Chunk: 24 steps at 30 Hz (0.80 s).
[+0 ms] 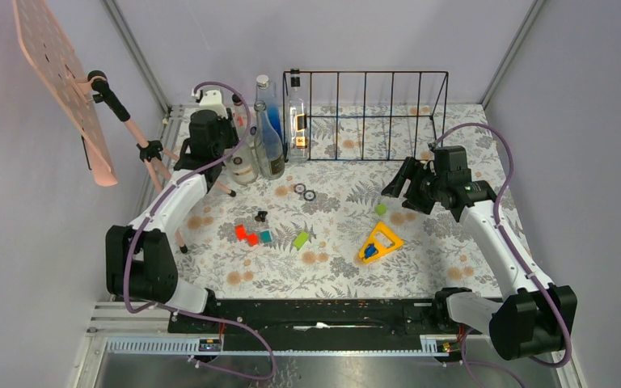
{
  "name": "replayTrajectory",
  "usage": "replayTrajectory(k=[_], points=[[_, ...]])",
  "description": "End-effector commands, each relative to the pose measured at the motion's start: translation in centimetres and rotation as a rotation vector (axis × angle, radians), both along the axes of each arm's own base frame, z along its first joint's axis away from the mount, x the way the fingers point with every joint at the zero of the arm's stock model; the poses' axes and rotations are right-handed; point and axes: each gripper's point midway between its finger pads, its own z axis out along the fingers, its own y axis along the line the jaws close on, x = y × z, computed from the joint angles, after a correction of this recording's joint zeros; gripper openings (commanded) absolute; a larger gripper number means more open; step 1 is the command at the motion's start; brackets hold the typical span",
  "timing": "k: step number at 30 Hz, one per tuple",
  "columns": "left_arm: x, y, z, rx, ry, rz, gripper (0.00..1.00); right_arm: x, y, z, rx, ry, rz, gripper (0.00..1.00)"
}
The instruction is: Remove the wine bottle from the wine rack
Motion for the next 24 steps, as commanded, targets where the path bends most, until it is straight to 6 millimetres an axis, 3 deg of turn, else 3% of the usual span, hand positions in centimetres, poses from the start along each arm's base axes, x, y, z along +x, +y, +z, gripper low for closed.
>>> replayTrajectory(k=[1, 16, 24], points=[[2.3, 1.1, 14.8, -0.006, -0.466, 0.050, 0.00, 0.0, 0.0, 0.2, 0.002, -0.005, 0.018, 0.79], [4.3, 0.7, 13.2, 0.016, -0.472, 0.040, 0.00, -0.2, 0.1, -0.1, 0.004, 0.006, 0.017, 0.79], [4.3, 1.0, 13.4, 0.011, -0.473, 0.054, 0.23, -0.1, 0.2, -0.3, 0.007, 0.015, 0.019, 0.79]])
